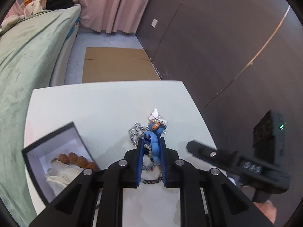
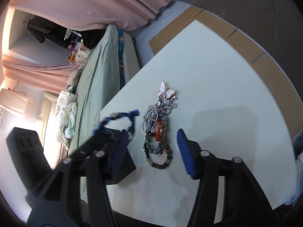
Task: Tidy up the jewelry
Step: 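Grasp the blue flower brooch with the left gripper while the right gripper grasps the red cord charm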
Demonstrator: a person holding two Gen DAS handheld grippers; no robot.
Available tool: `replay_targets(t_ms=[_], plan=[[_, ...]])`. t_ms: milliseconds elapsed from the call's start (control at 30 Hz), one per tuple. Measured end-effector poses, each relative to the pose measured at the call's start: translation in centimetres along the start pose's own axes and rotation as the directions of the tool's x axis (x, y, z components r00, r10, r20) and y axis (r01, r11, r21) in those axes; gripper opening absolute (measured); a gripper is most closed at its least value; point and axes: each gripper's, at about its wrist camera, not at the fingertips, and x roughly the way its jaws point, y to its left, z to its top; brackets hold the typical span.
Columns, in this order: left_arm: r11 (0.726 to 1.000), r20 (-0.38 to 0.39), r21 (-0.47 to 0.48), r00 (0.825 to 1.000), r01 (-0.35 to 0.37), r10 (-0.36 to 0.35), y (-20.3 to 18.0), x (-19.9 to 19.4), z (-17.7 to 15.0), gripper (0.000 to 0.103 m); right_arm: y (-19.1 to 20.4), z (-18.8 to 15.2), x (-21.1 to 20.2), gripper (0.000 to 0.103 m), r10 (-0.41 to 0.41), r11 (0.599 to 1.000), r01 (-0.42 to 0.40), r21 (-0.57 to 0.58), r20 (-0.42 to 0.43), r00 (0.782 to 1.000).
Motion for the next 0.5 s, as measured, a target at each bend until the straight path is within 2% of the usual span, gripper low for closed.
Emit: replay_targets(t_ms=[100, 333, 500], plan=[[1.000, 0.022, -0.021, 1.000, 0.003, -0.003, 0.9, -1.1, 0.3, 0.014, 0.3, -0.2, 1.2, 0.047, -0.020, 1.000, 0.020, -0.006, -0.018, 1.000], [0.998, 0.054, -0.059, 0.998, 0.014, -0.011, 2.6, -3.2, 0.3, 0.014, 0.5, -0.5, 3.2, 0.043, -0.063, 0.998, 0.062, -0.010, -0.035, 0.997], [0.995, 0.070, -0.098, 0.997, 0.019, -0.012, 4.0, -4.5, -0.8, 0.014, 0.8, -0.6, 4.4, 0.039, -0.090, 0.996, 0.090, -0.008, -0.038, 0.995]])
